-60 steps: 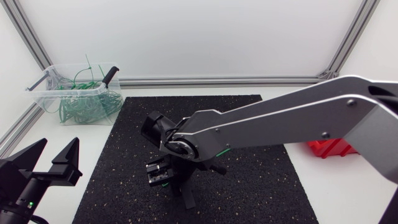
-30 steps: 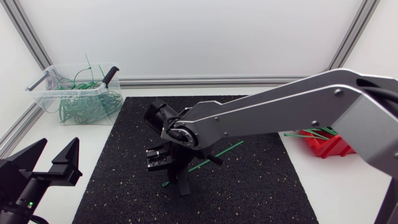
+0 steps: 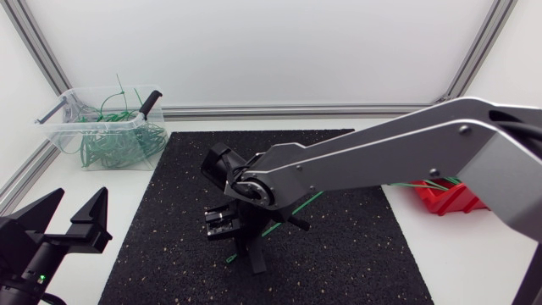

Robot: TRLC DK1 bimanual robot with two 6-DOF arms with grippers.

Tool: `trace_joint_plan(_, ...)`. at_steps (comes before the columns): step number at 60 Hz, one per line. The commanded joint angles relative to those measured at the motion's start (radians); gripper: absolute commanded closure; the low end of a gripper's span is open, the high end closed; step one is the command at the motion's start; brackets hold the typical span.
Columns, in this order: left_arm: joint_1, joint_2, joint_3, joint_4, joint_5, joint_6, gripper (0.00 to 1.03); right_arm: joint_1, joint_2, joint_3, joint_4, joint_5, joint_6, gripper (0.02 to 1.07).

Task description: Take a green cable tie from the red box, thread the tail through the head to close it, then place it in the transparent bin on the left.

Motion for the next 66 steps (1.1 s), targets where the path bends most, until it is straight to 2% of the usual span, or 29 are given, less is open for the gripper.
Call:
trace_joint_plan(1,-0.001,-0.006,-0.039,-0.022,-0.004,-0.018,0.04,0.007,-0.025,-0.038,-0.028,-0.003,-0.013,0.65)
trace_joint_plan(17,-0.005,-0.006,-0.039,-0.022,-0.004,-0.018,0.04,0.01,-0.067,-0.035,-0.034,-0.006,-0.019,0.65)
trace_joint_plan(32,-0.003,-0.006,-0.039,-0.022,-0.004,-0.018,0.04,0.027,-0.071,-0.02,-0.126,-0.051,-0.074,0.65)
trace_joint_plan(42,-0.005,-0.006,-0.039,-0.022,-0.004,-0.018,0.04,0.035,-0.028,-0.005,-0.132,-0.057,-0.084,0.66)
trace_joint_plan(47,-0.005,-0.006,-0.039,-0.022,-0.004,-0.018,0.04,0.03,-0.009,0.012,-0.134,-0.059,-0.096,0.76)
trace_joint_plan(66,-0.006,-0.006,-0.039,-0.022,-0.004,-0.018,0.04,-0.002,0.037,0.048,-0.174,-0.06,-0.12,0.77)
